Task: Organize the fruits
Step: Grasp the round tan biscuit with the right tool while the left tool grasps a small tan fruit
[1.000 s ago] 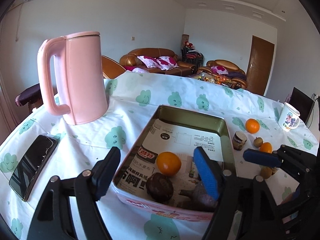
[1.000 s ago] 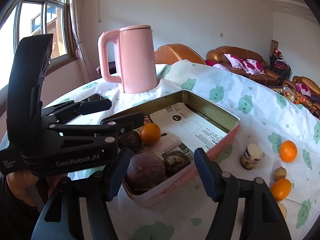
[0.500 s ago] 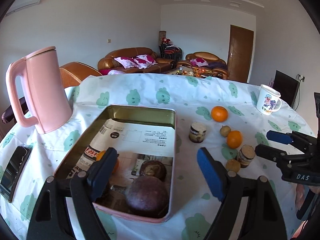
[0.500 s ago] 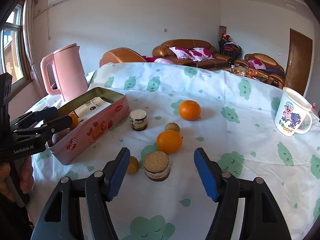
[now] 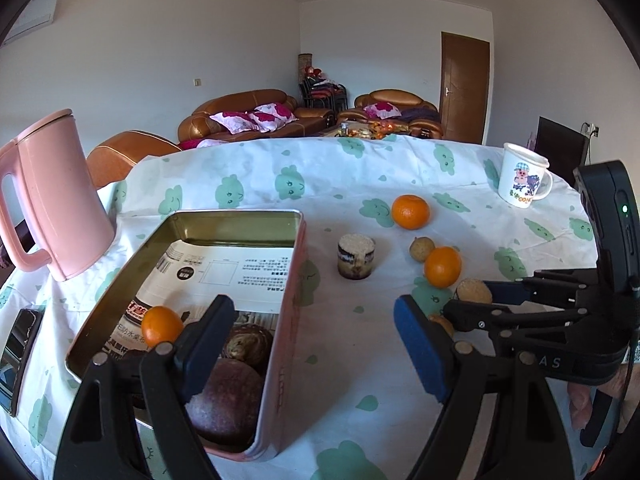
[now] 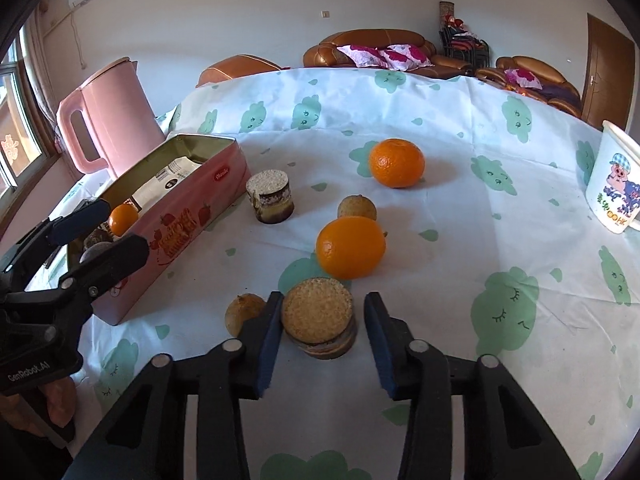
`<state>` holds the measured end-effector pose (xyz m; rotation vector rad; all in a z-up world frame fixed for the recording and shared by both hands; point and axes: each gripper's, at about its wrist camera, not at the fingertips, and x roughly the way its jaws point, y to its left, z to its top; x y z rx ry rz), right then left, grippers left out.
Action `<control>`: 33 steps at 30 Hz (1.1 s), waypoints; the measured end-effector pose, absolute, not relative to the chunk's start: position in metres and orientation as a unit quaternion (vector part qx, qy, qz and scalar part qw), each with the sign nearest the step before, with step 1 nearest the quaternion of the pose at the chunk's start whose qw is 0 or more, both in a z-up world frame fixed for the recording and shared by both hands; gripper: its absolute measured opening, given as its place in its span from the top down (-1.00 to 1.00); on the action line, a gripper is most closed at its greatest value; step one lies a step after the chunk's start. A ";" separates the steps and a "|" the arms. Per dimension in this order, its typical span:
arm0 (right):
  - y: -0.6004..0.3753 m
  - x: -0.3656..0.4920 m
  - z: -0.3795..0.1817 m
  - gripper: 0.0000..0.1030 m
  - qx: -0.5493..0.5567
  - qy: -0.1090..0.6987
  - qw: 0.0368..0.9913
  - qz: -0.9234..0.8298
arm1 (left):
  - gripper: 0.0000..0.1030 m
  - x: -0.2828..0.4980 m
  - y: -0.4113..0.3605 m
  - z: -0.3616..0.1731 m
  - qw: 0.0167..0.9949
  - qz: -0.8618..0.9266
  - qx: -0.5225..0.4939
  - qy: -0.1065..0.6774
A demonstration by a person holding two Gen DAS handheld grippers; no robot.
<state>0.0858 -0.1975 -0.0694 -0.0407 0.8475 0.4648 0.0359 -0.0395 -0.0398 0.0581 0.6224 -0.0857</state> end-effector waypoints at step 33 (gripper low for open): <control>-0.245 0.068 -0.055 0.26 0.013 0.358 0.916 0.178 | 0.50 0.072 -0.101 -0.073 0.893 -0.162 0.016 0.419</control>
